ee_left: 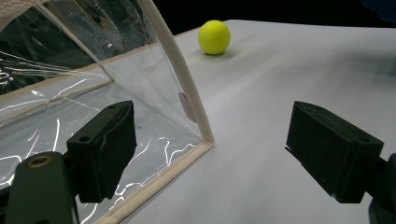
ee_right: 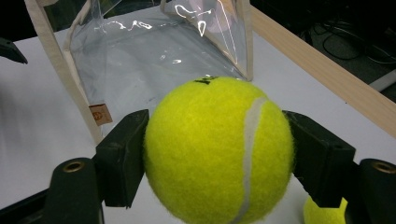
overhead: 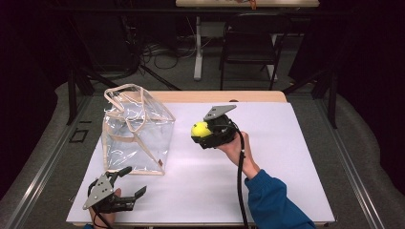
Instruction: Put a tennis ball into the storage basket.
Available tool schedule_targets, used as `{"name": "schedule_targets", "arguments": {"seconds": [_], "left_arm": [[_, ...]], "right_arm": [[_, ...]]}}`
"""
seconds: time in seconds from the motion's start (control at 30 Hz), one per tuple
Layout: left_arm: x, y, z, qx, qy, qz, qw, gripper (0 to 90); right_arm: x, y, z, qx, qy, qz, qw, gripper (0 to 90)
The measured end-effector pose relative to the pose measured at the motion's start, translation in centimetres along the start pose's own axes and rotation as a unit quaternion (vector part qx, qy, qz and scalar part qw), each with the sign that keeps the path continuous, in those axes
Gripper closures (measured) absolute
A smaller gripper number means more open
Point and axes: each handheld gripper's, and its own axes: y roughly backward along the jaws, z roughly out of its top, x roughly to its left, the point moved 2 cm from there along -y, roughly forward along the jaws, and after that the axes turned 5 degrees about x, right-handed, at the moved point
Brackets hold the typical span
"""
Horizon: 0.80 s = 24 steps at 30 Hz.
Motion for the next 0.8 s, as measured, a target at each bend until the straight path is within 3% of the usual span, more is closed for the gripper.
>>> {"name": "schedule_targets", "arguments": {"seconds": [0.3, 0.8], "left_arm": [[-0.1, 0.0, 0.0, -0.001, 0.0, -0.001, 1.0, 15.9], [0.0, 0.1, 0.0, -0.002, -0.001, -0.003, 1.0, 15.8]], "right_arm": [[-0.2, 0.0, 0.8, 0.005, 0.007, 0.001, 1.0, 26.3], [0.3, -0.5, 3.8, 0.006, 0.027, 0.01, 0.9996, 26.3]]}}
